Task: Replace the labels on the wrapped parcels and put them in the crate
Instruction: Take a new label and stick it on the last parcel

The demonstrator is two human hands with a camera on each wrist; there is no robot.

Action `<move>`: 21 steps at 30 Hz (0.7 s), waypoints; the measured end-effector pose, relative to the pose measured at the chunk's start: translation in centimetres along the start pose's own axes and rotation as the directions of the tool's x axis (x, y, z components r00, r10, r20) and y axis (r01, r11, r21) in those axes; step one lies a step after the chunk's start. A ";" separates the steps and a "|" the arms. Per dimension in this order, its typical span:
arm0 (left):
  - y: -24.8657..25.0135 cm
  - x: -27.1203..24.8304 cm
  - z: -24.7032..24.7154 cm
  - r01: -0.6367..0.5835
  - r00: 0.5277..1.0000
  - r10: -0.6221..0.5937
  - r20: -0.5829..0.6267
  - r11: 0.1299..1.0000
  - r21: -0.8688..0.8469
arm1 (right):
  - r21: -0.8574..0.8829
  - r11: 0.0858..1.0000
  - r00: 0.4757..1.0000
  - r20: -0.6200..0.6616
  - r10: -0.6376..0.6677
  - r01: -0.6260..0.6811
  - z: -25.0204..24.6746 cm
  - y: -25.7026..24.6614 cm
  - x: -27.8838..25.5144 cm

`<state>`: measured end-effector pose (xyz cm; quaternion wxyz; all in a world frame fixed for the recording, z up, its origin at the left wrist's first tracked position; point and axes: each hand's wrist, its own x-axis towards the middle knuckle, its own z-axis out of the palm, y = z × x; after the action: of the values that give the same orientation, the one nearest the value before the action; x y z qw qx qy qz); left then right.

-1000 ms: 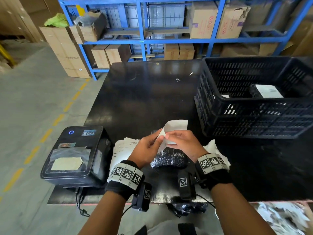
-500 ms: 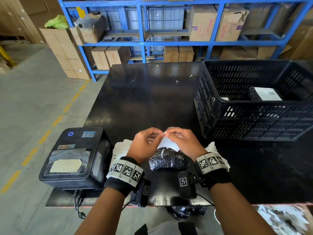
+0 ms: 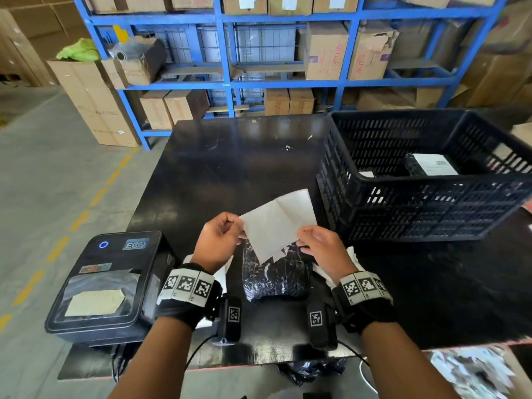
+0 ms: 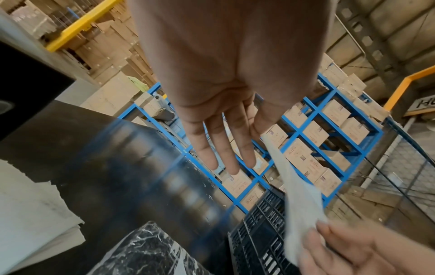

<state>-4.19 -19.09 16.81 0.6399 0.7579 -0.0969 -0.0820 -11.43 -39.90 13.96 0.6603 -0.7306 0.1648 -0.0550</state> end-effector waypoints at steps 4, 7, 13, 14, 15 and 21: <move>0.0 0.7 0.0 0.038 0.998 -0.037 -0.043 0.999 0.014 | -0.020 0.997 0.990 -0.126 0.065 -0.068 -2.8 1.2 0.1; 0.2 0.9 0.3 0.044 0.998 -0.041 -0.053 0.998 0.046 | -0.034 0.990 0.969 -0.213 0.125 -0.135 -5.2 2.3 0.4; 0.6 1.7 0.3 0.022 0.998 -0.011 -0.068 0.987 0.159 | -0.092 0.971 0.916 -0.362 0.175 -0.222 -10.0 5.0 -0.1; 0.6 1.8 0.3 0.024 0.996 -0.010 -0.083 0.987 0.161 | -0.082 0.967 0.902 -0.388 0.191 -0.240 -10.6 5.3 -0.3; 0.8 1.9 0.3 0.026 0.994 -0.009 -0.105 0.987 0.160 | -0.075 0.964 0.888 -0.412 0.204 -0.257 -11.3 5.5 -0.5; 1.1 2.4 -0.2 0.023 0.973 0.015 -0.228 0.987 0.161 | 0.015 0.959 0.782 -0.575 0.241 -0.284 -14.9 6.1 -1.8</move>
<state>-1.91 -19.68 17.94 0.5828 0.8120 -0.0273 0.0127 -18.61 -53.89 10.05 0.5549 -0.6735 0.4567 -0.1731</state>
